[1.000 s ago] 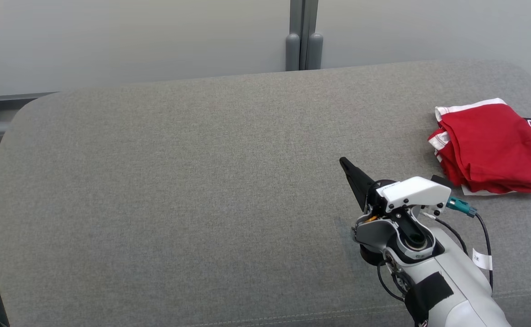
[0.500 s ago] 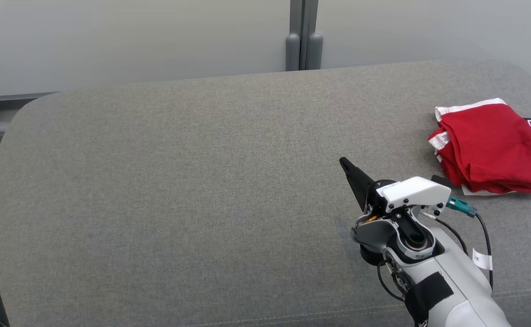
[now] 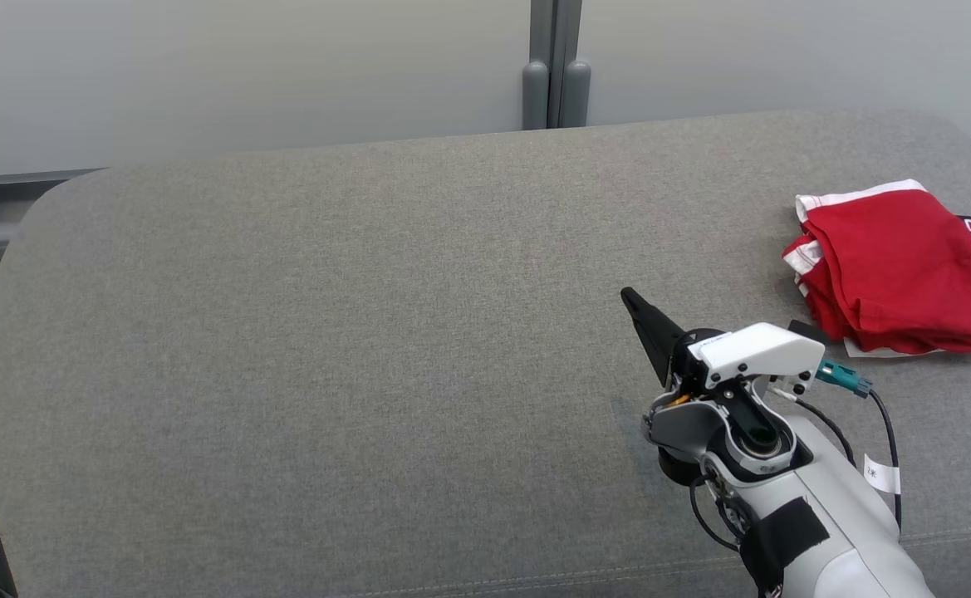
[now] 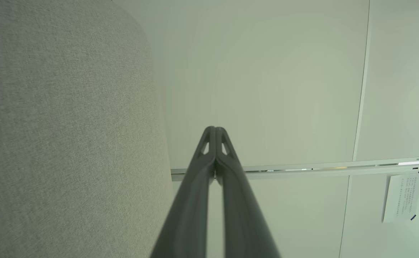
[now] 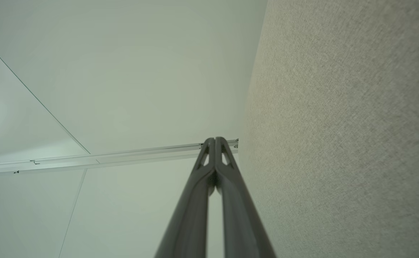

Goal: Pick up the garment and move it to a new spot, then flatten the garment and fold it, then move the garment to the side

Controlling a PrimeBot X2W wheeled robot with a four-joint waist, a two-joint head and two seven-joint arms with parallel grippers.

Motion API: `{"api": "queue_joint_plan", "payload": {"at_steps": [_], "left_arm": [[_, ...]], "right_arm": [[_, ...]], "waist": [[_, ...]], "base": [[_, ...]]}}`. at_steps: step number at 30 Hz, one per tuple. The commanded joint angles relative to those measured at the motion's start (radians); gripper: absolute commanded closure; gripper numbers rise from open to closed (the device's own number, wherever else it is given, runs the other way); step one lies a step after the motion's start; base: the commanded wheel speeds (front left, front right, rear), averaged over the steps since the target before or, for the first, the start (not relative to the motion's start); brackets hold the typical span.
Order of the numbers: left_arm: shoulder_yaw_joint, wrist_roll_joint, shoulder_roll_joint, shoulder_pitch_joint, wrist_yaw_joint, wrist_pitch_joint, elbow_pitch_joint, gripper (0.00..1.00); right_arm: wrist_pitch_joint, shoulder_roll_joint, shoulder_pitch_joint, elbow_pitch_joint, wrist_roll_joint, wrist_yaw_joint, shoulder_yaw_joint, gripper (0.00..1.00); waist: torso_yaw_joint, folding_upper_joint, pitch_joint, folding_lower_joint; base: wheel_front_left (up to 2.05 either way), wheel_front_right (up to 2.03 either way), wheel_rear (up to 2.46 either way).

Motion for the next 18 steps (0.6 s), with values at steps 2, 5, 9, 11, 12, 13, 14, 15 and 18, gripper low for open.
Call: {"api": "queue_joint_plan", "payload": {"at_steps": [2, 5, 9, 11, 12, 13, 14, 15, 18], "left_arm": [[0.002, -0.013, 0.0, -0.01, 0.001, 0.002, -0.003, 1.0], [0.001, -0.013, 0.0, -0.01, 0.001, 0.002, -0.003, 1.0], [0.001, -0.013, 0.0, -0.01, 0.001, 0.002, -0.003, 1.0], [0.001, -0.013, 0.0, -0.01, 0.001, 0.002, -0.003, 1.0], [0.001, -0.013, 0.0, -0.01, 0.001, 0.002, -0.003, 1.0], [0.001, -0.013, 0.0, -0.01, 0.001, 0.002, -0.003, 1.0], [0.001, -0.013, 0.0, -0.01, 0.001, 0.002, -0.003, 1.0], [0.001, -0.013, 0.0, -0.01, 0.001, 0.002, -0.003, 1.0], [0.001, -0.013, 0.0, -0.01, 0.001, 0.002, -0.003, 1.0]], "right_arm": [[0.001, -0.003, -0.006, 0.002, 0.004, 0.0, 0.001, 1.0], [0.001, -0.003, -0.006, 0.002, 0.004, 0.0, 0.001, 1.0], [0.001, -0.003, -0.006, 0.002, 0.004, 0.0, 0.001, 1.0], [0.001, -0.003, -0.006, 0.002, 0.004, 0.0, 0.001, 1.0], [0.001, -0.003, -0.006, 0.002, 0.004, 0.0, 0.001, 1.0], [0.001, -0.003, -0.006, 0.002, 0.004, 0.0, 0.001, 1.0], [0.001, -0.003, -0.006, 0.002, 0.004, 0.0, 0.001, 1.0], [0.001, -0.003, -0.006, 0.002, 0.004, 0.0, 0.001, 1.0], [0.001, -0.003, -0.006, 0.002, 0.004, 0.0, 0.001, 1.0]], "waist": [[0.0, 0.0, 0.0, 0.0], [0.0, 0.0, 0.0, 0.0], [0.0, 0.0, 0.0, 0.0], [0.0, 0.0, 0.0, 0.0], [0.0, 0.0, 0.0, 0.0], [0.0, 0.0, 0.0, 0.0], [0.0, 0.0, 0.0, 0.0], [0.0, 0.0, 0.0, 0.0], [0.0, 0.0, 0.0, 0.0]], "base": [[0.0, 0.0, 0.0], [0.0, 0.0, 0.0], [0.0, 0.0, 0.0], [0.0, 0.0, 0.0], [0.0, 0.0, 0.0], [0.0, 0.0, 0.0], [0.0, 0.0, 0.0], [0.0, 0.0, 0.0], [0.0, 0.0, 0.0]]}}
